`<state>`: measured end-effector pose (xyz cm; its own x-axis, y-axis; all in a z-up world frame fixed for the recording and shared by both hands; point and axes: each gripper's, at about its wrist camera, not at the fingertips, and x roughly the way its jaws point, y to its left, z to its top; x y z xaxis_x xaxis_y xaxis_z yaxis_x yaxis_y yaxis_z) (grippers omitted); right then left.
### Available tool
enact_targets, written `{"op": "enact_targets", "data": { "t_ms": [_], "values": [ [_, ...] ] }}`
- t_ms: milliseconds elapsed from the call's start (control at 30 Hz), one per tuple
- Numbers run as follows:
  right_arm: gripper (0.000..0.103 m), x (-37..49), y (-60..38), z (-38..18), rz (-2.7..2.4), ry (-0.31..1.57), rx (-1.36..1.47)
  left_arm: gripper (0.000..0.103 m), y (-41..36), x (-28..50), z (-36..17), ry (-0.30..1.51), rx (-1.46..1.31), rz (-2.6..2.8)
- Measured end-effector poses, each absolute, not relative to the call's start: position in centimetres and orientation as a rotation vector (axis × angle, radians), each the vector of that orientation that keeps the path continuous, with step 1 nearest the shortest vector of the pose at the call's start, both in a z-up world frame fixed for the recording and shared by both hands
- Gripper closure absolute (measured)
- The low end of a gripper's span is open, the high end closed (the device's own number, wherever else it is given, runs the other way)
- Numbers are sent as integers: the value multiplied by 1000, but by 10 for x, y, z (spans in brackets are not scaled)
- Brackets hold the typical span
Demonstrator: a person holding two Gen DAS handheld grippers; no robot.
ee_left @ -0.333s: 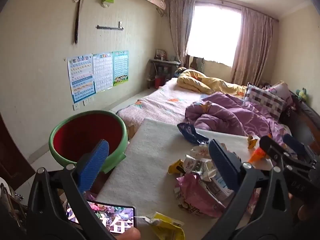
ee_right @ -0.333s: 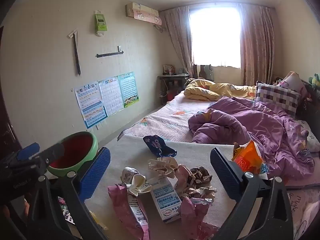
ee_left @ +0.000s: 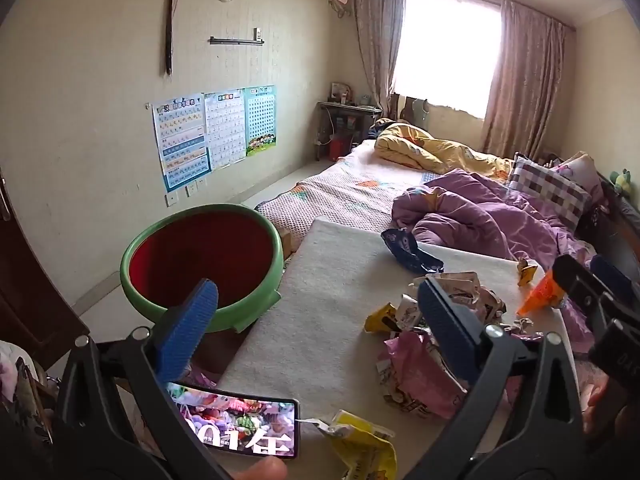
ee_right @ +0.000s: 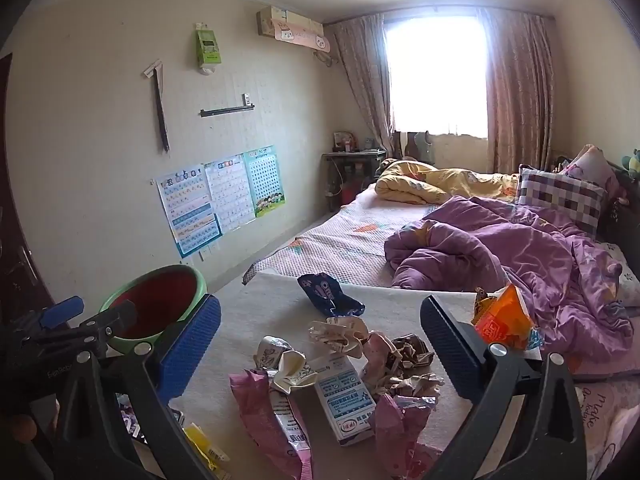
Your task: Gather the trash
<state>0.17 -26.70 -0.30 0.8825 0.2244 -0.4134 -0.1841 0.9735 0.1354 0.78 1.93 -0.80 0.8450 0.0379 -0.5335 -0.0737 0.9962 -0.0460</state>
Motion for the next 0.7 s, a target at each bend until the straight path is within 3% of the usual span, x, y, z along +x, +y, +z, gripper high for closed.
{"op": "enact_targets", "data": {
  "t_ms": [700],
  "values": [
    [7, -1, -276, -6, 198, 452, 111, 5, 12, 8, -12, 599, -43, 56]
  ]
}}
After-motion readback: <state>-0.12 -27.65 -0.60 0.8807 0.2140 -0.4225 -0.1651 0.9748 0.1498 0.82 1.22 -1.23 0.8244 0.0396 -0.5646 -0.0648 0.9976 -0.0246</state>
